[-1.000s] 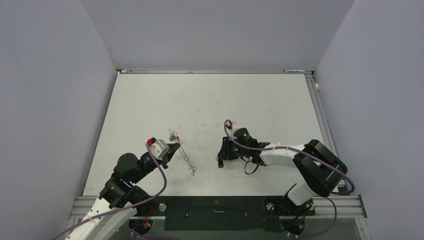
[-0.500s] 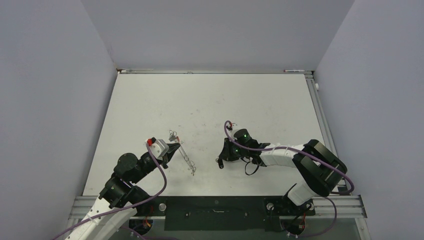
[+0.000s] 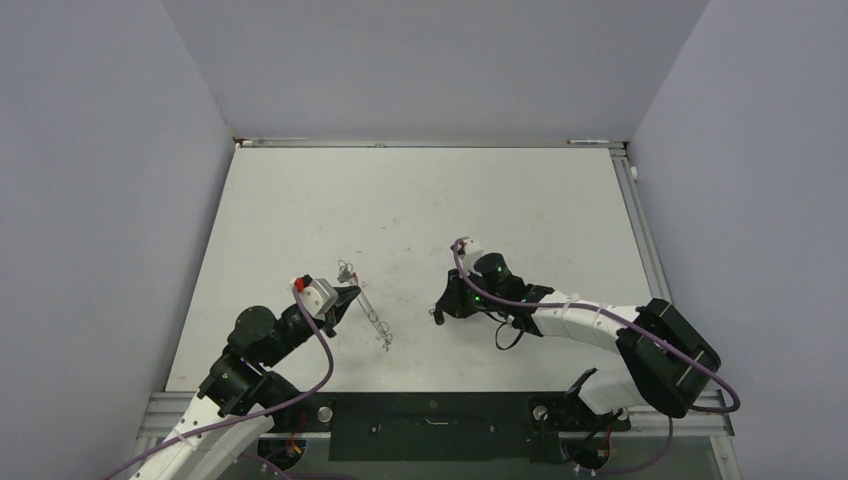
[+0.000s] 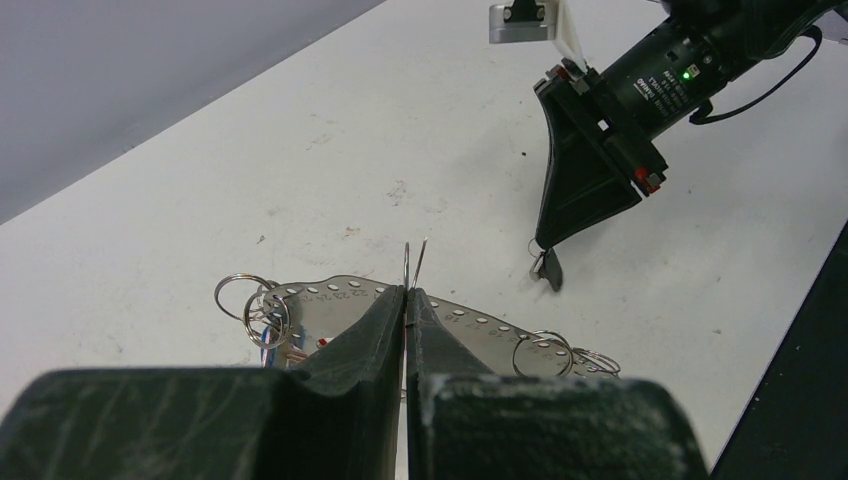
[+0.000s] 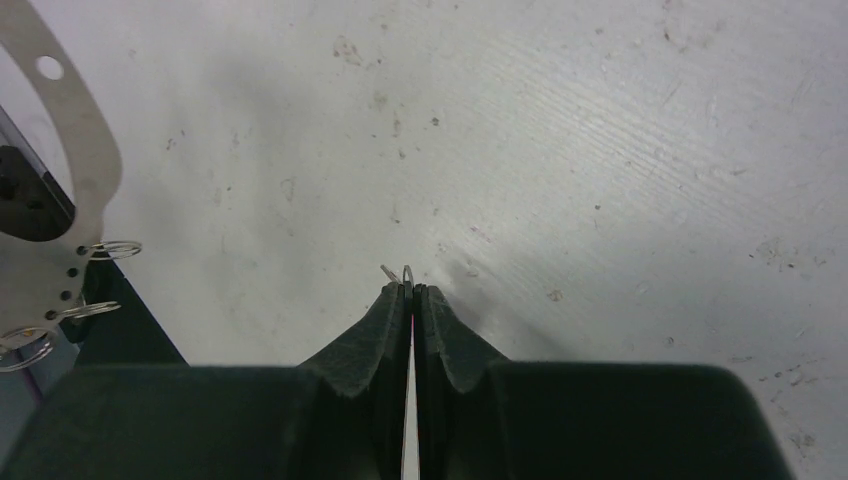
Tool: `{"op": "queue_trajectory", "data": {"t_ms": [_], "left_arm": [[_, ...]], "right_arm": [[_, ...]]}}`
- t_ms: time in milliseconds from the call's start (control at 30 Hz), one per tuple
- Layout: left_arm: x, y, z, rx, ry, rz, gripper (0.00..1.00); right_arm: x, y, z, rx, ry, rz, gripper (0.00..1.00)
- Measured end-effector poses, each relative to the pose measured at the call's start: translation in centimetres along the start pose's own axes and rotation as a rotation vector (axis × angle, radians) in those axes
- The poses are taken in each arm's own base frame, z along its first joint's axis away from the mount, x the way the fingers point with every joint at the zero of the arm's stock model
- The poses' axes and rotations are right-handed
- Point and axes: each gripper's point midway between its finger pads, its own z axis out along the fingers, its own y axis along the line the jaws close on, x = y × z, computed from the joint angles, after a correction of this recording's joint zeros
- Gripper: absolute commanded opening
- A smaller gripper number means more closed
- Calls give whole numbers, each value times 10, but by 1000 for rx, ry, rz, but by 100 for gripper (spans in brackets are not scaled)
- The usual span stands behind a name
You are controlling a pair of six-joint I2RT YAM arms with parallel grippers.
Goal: Put the keys on the keyring
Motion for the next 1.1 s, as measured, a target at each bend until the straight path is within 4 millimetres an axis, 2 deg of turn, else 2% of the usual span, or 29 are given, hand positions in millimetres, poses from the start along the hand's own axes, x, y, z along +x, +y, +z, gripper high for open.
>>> {"op": "queue_trajectory", "data": {"t_ms": [333,600,833,1100], "left_arm": [[0,0,0,1,0,0,0],[-3,-2,-1,10,-11,2,0],[-6,-5,-3,29,-26,4,0],[-11,-13,-4,71,-49,8,0]], "right_arm": [[-47,31,-31,-63,-119,-133,5],[-92,68,-54,-135,-218,-247,5],[-100,102,-64,-235,-213,-350,5],[-111,153,-80,-444,-216,-440,5]]}}
